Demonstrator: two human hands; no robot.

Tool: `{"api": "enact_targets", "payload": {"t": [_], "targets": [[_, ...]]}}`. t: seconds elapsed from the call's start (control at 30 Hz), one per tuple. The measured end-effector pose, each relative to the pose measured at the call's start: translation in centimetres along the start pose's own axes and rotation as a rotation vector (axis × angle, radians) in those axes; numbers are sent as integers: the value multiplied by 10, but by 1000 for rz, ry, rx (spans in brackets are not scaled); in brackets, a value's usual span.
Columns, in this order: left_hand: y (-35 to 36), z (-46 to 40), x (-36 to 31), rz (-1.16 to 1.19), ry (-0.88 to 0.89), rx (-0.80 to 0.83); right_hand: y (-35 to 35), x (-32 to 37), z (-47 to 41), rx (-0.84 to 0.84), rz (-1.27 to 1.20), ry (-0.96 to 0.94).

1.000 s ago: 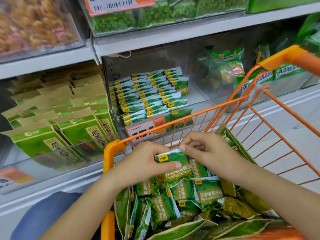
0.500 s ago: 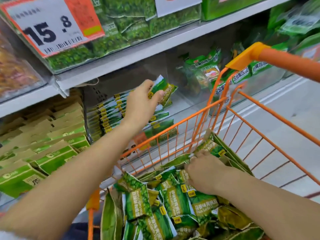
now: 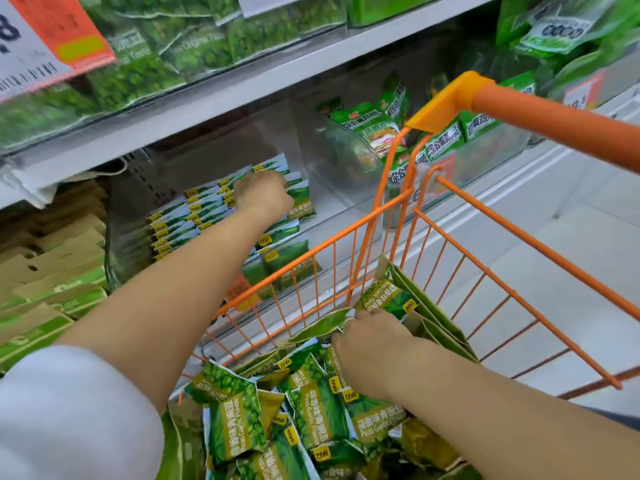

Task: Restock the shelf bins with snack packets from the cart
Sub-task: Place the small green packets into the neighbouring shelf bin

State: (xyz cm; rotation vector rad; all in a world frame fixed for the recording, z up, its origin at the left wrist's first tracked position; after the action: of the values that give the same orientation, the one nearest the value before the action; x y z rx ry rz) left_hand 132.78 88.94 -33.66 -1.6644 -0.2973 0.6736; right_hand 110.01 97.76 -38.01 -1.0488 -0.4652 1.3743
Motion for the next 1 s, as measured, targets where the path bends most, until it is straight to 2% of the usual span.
{"api": "enact_targets", "payload": {"t": [0.1,0.2,0.3,0.4,0.5,0.6,0.73,0.83,0.93,1.0], "targets": [[-7,5,3,173,-49,-29,-3,-5,2,-82,-64,27],[-25,38,-7,356,86,-100,-10,-15,5,-185,-67,122],[-41,100,-16,461,302,-97,-14,-28,8,-91,61,260],[-38,159,-11,536,484,-54,-10,-36,10,13,54,369],[-22,201,1,619,478,62,-10,-37,10,-63,100,357],[-11,216,11,646,443,80,-15,-34,8,-178,100,357],[-7,211,17,629,419,153,-18,-31,10,-232,-136,364],[-6,209,22,603,367,112,-30,-41,17,-334,-369,410],[-14,207,26,821,227,26,-46,-53,27,-411,-941,370],[-22,207,22,1057,126,64,-53,-54,34,-421,-1419,305]]}}
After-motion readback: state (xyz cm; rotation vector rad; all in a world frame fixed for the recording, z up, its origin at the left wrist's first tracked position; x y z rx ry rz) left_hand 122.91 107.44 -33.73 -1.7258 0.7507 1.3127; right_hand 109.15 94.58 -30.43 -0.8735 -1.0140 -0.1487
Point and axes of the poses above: each hand's wrist, its own z-axis away from the middle knuckle, its own y-axis out of the palm, x = y × z, the point moved 1 cm from there along -z, towards the middle knuckle, and after that the axes turned 13 degrees about z, right-handed, at the moved point
